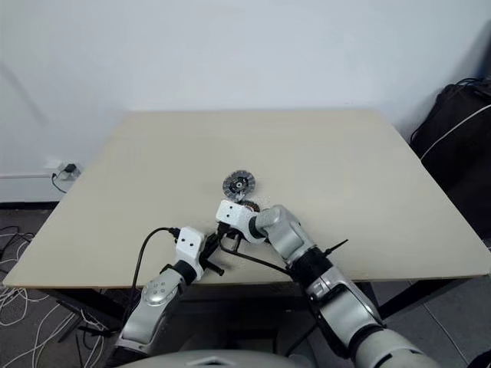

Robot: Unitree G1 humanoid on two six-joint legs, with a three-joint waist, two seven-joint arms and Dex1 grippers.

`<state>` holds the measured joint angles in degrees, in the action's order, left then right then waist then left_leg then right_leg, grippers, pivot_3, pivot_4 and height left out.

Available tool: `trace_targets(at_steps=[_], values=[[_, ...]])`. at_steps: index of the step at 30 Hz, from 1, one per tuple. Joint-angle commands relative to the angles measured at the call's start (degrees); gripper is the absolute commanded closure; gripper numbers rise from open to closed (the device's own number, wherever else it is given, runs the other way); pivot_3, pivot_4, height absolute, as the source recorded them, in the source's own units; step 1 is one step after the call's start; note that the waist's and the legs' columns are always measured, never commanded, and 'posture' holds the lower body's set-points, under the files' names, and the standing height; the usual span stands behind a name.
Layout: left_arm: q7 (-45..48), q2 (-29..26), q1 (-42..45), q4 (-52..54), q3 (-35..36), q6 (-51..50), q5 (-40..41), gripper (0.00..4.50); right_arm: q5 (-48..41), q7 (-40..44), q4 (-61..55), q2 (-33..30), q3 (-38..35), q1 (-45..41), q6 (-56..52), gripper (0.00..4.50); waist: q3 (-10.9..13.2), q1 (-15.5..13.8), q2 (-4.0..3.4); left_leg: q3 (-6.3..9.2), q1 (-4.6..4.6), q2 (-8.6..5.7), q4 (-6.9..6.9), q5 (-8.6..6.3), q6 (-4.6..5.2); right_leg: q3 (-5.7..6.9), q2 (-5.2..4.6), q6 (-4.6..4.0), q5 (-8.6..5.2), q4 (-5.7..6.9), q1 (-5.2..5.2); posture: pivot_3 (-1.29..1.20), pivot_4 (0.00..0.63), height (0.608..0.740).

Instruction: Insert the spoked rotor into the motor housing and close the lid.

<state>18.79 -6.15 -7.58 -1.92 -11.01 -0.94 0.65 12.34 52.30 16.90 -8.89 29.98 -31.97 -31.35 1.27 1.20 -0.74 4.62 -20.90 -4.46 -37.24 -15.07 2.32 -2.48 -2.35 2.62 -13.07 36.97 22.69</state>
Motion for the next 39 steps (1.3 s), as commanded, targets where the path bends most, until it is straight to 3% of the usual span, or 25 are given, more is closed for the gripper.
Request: trace_targets(at_steps=[1,6,13,16,20,37,39], values=[[0.04,0.03,0.92,0.54,0.33,0.95,0.46,4.50,-1.02,1.20,-6.43,-1.10,1.07,1.21,-2.09,4.47,0.00,-0.19,0.01,0.00,0.00,0.00,0.00,0.00,0.00,0.01,0.00,0.00,0.00,0.00,-0.01,0.00,0.000,0.740],[0.20,-0.01,0.80,0.50,0.14,0.84,0.50,4.50,-0.48,-3.43,-9.35,-1.58,-0.06,2.30,-0.20,4.47,0.01,-0.51,0.02,0.00,0.00,0.00,-0.02,0.00,0.00,0.02,0.00,0.01,0.00,-0.01,-0.01,0.00,0.000,0.740],[0.40,-0.12,0.96,0.37,0.00,0.75,0.50,4.50,0.24,-11.48,-2.75,-0.11,-2.20,-0.01,2.61,4.47,0.01,-0.55,0.04,0.01,0.01,0.00,-0.03,0.02,-0.03,0.03,0.02,0.01,0.00,-0.01,-0.03,0.00,0.000,0.740],[0.42,-0.20,0.98,0.29,0.03,0.78,0.49,4.50,-0.02,-11.92,-1.24,-0.10,-2.18,-0.48,3.22,3.86,0.01,-0.55,0.04,0.01,0.01,0.00,-0.02,0.04,0.00,0.03,0.01,0.00,0.00,-0.03,-0.04,0.00,0.000,0.740],[0.33,-0.24,0.84,0.46,0.10,0.79,0.52,4.50,0.34,-12.70,0.97,-0.29,-2.14,-1.34,3.83,2.57,0.01,-0.54,0.04,0.01,0.01,0.00,-0.02,0.04,0.02,0.02,0.01,0.00,0.00,-0.03,-0.03,0.00,0.000,0.740],[2.26,-3.57,-2.34,1.82,0.89,4.89,1.42,4.50,-0.19,-11.21,6.85,-0.58,-1.99,-2.66,4.86,2.57,0.01,-0.49,0.04,0.01,0.01,0.00,-0.01,0.05,0.04,0.02,0.01,-0.01,0.00,-0.03,-0.03,0.00,0.000,0.740],[2.64,-3.77,-2.82,1.76,1.12,5.46,1.60,4.50,-0.22,-11.19,7.24,-0.49,-2.06,-2.73,4.96,2.97,0.01,-0.49,0.03,0.01,0.01,0.00,-0.01,0.05,0.03,0.02,0.01,-0.01,0.00,-0.02,-0.03,0.00,0.000,0.740]])
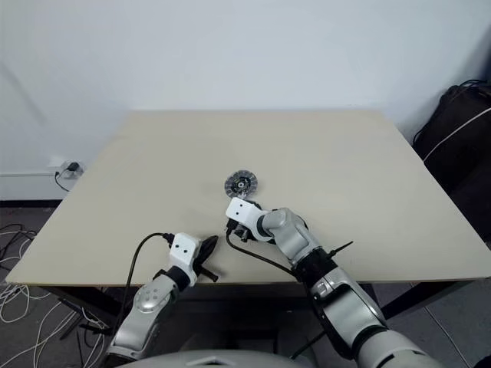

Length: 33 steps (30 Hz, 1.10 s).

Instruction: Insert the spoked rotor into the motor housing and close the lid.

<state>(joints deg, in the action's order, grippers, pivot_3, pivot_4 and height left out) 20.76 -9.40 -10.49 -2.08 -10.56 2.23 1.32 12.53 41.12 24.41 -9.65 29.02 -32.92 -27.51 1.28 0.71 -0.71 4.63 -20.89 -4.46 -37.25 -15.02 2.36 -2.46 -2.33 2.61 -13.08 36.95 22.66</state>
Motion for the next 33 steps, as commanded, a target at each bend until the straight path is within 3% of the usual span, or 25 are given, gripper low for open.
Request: trace_targets(at_steps=[1,5,15,33], values=[[0.82,-0.58,-0.08,1.84,0.79,2.50,0.99,4.50,-0.45,0.00,-0.10,0.33,-1.15,-1.81,1.12,3.20,0.00,0.00,0.00,0.00,0.00,0.00,0.00,-0.01,-0.03,0.00,0.00,0.00,0.00,0.01,0.00,0.00,0.000,0.740],[0.91,-0.63,-0.45,1.66,1.11,2.82,1.11,4.50,-0.51,-0.11,0.49,0.56,-1.38,-1.98,1.25,4.47,0.00,-0.01,0.00,0.00,0.00,0.00,0.00,-0.02,-0.04,0.00,0.00,0.00,0.00,0.00,-0.01,0.00,0.000,0.740],[0.79,0.04,-0.71,1.40,0.73,2.91,0.73,4.50,-1.79,1.67,-1.97,0.15,-1.99,-1.48,-0.19,4.47,0.00,0.01,-0.01,0.01,0.01,0.00,0.02,-0.02,-0.03,0.01,0.00,-0.01,-0.01,0.00,0.00,0.00,0.000,0.740],[1.68,0.12,-0.74,1.14,0.50,2.44,0.93,4.50,-7.59,11.07,-20.55,-3.56,1.77,6.21,-9.65,4.47,0.03,-0.06,0.02,0.02,-0.04,0.01,0.04,-0.03,0.00,0.04,-0.02,-0.01,-0.04,-0.04,0.04,0.00,0.000,0.740]])
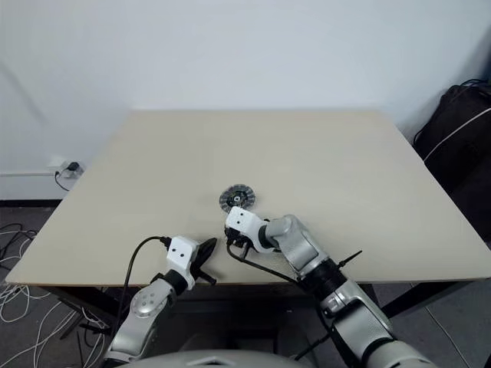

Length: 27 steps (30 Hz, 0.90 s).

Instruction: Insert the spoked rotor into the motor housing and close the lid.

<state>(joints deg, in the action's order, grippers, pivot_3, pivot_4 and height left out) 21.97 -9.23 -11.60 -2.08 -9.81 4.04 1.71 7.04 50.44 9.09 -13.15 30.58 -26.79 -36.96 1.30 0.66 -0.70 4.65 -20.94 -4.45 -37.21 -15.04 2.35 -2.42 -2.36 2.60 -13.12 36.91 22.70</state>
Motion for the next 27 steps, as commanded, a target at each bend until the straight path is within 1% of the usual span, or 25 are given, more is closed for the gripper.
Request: trace_targets(at_steps=[1,4,5,7,11,17,18,20,24,27], values=[[0.54,-0.05,0.35,1.17,-0.26,0.56,0.55,4.50,-2.27,1.90,-5.87,-0.29,0.36,0.34,-0.07,4.47,0.01,-0.01,0.01,0.00,0.00,0.00,0.00,0.00,0.00,0.00,0.00,0.01,0.00,-0.01,0.00,0.00,0.000,0.740],[0.67,0.00,0.40,1.14,-0.23,0.42,0.46,4.50,-2.67,1.36,-6.73,-0.50,0.23,0.78,0.65,4.47,0.02,0.00,0.02,0.00,0.00,0.00,-0.01,0.00,0.00,0.00,0.00,0.02,-0.01,-0.01,0.00,0.00,0.000,0.740],[0.71,0.03,0.46,1.16,-0.22,0.33,0.44,4.50,-2.93,0.24,-6.51,-0.01,-0.60,0.88,1.18,4.28,0.02,-0.02,0.03,0.00,0.00,0.00,-0.01,-0.01,-0.01,0.02,0.00,0.03,-0.01,-0.01,-0.02,0.00,0.000,0.740],[0.81,-0.01,0.50,1.30,-0.22,0.14,0.44,4.50,-3.42,-1.63,-6.33,0.80,-1.97,0.95,1.47,3.83,0.02,-0.02,0.03,0.01,0.00,0.00,-0.02,-0.01,-0.03,0.02,-0.01,0.24,-0.14,0.00,-0.02,0.00,0.000,0.740],[1.02,-0.20,0.30,1.75,-0.17,-0.07,0.52,4.50,-1.73,-6.26,-6.29,1.02,-2.85,0.90,2.54,2.55,0.01,-0.07,0.04,0.02,0.01,0.00,-0.03,-0.02,-0.03,0.02,-0.02,0.21,-0.12,0.00,-0.03,0.00,0.000,0.740],[1.31,-0.66,-0.44,2.68,-0.02,0.28,0.58,4.50,-2.73,-9.89,-7.29,0.93,-5.61,1.24,1.95,2.55,0.02,-0.12,0.04,0.02,0.00,-0.01,-0.03,-0.02,-0.03,0.03,-0.03,0.04,-0.02,-0.01,-0.04,0.00,0.000,0.740],[1.36,-0.74,-0.60,2.83,-0.01,0.31,0.57,4.50,-2.63,-10.49,-7.08,0.96,-5.86,1.38,1.97,2.83,0.02,-0.11,0.04,0.02,0.00,0.00,-0.03,-0.02,-0.03,0.03,-0.03,0.06,-0.03,-0.01,-0.04,0.00,0.000,0.740],[1.46,-0.84,-0.89,3.14,0.00,0.34,0.57,4.50,-2.54,-11.35,-6.75,1.06,-6.09,1.65,1.94,3.15,0.02,-0.06,0.04,0.02,0.01,0.00,-0.03,-0.02,-0.03,0.02,-0.02,0.08,-0.04,-0.01,-0.04,0.00,0.000,0.740],[1.73,-1.18,-1.90,4.17,-0.05,0.34,0.59,4.50,-2.58,-12.19,-6.51,1.17,-5.74,2.70,1.61,4.47,0.02,-0.08,0.04,0.02,0.00,0.00,-0.03,-0.02,-0.03,0.02,-0.03,0.19,-0.11,-0.02,-0.04,0.00,0.000,0.740],[1.44,-1.49,-2.67,3.83,0.15,1.00,0.07,4.50,-2.71,-12.27,-6.47,1.30,-5.44,3.33,1.52,4.47,0.02,-0.06,0.04,0.02,0.00,0.00,-0.03,-0.02,-0.03,0.02,-0.03,0.23,-0.14,-0.01,-0.04,0.00,0.000,0.740]])
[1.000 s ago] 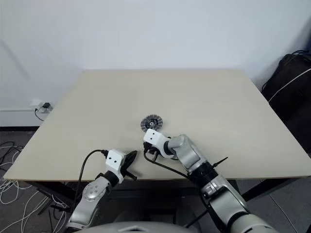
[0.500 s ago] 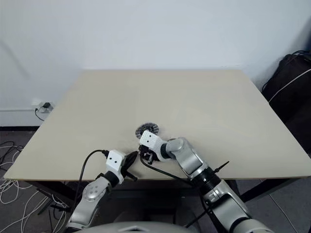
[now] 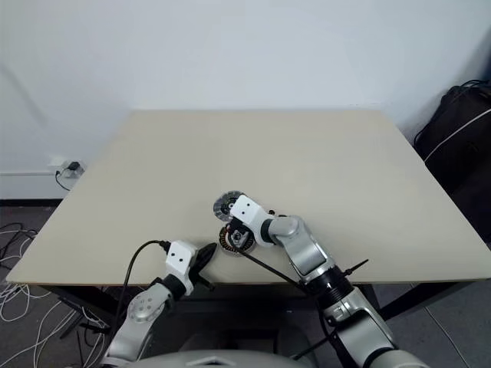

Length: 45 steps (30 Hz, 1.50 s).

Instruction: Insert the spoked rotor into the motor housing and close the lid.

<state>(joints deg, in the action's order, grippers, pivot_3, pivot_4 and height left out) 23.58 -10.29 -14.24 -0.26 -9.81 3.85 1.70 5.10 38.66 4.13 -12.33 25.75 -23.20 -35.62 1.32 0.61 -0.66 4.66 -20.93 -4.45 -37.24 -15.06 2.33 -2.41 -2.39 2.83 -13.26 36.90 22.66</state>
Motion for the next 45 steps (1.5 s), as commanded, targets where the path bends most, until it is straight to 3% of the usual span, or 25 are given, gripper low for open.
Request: trace_targets(at_steps=[1,26,45], values=[[-0.12,-0.57,-0.22,1.56,0.13,1.68,-0.03,4.50,-0.86,-0.41,-1.38,0.55,-0.52,-0.04,0.38,4.47,0.00,-0.01,0.00,0.00,0.00,0.00,0.00,0.00,0.00,0.00,0.00,0.01,-0.01,0.00,0.00,0.00,0.000,0.740],[0.97,-0.26,3.19,-14.11,0.19,12.99,-0.14,4.50,-0.47,-1.45,7.99,2.88,-0.74,-1.87,3.57,4.47,0.00,0.08,0.02,0.00,0.03,0.00,-0.01,0.01,0.00,0.02,0.01,0.04,-0.01,0.02,-0.02,0.00,0.000,0.740],[0.79,-0.14,0.67,-2.91,-1.63,5.42,-0.24,4.50,-2.87,0.65,4.90,1.03,-2.64,-1.43,4.09,4.47,0.00,0.03,0.01,0.01,0.02,0.02,-0.01,0.02,0.02,0.02,-0.01,0.08,-0.01,-0.02,-0.05,0.00,0.000,0.740]])
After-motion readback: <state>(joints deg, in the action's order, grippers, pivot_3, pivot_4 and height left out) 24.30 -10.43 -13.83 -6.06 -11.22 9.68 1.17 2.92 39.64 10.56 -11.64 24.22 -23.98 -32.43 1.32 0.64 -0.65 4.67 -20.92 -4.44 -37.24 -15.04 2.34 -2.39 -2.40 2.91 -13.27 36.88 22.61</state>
